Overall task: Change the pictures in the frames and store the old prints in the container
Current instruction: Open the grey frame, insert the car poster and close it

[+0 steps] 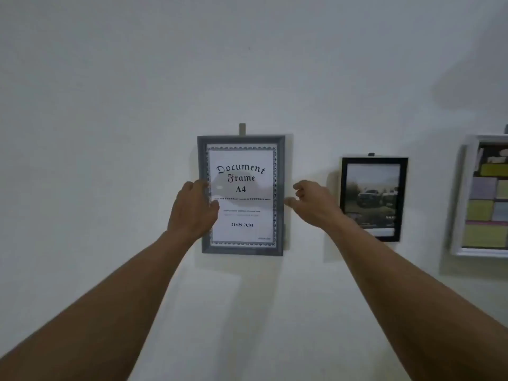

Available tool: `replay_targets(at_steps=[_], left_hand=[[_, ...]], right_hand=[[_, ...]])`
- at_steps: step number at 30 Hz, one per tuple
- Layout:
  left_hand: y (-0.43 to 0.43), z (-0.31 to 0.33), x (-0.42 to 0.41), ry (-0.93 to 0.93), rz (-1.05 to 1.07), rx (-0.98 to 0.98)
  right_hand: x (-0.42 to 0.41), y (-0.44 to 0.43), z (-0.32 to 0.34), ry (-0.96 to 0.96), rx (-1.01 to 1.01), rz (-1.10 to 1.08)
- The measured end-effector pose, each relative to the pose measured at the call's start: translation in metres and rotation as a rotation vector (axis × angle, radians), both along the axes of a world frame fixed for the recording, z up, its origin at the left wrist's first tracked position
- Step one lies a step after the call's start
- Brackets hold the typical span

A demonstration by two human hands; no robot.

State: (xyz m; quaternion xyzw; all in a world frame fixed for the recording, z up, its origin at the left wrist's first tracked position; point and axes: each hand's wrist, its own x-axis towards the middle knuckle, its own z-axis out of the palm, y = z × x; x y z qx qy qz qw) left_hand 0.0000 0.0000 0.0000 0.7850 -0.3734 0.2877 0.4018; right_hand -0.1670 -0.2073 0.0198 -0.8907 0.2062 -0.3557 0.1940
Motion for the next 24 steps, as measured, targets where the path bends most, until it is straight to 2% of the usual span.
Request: replay_targets(at_steps=[2, 7, 14, 24], left_hand=[[-0.002, -0.005, 0.014, 0.047, 0.006, -0.08], [-0.013, -0.023, 0.044, 0.168, -0.052, -0.135], [-0.022, -0.029, 0.064, 0.225, -0.174, -0.238], [-0.004, -0.01, 0.052, 0.217, -0.277, -0.234]], right_hand=[[0.014, 0.002, -0.003, -0.083, 0.063, -0.008], [0.04, 0.006, -0.017, -0.178, 0.142, 0.03], [0.058, 0.003, -0.028, -0.273, 0.178, 0.063], [0.044, 0.005, -0.023, -0.379, 0.166, 0.082]])
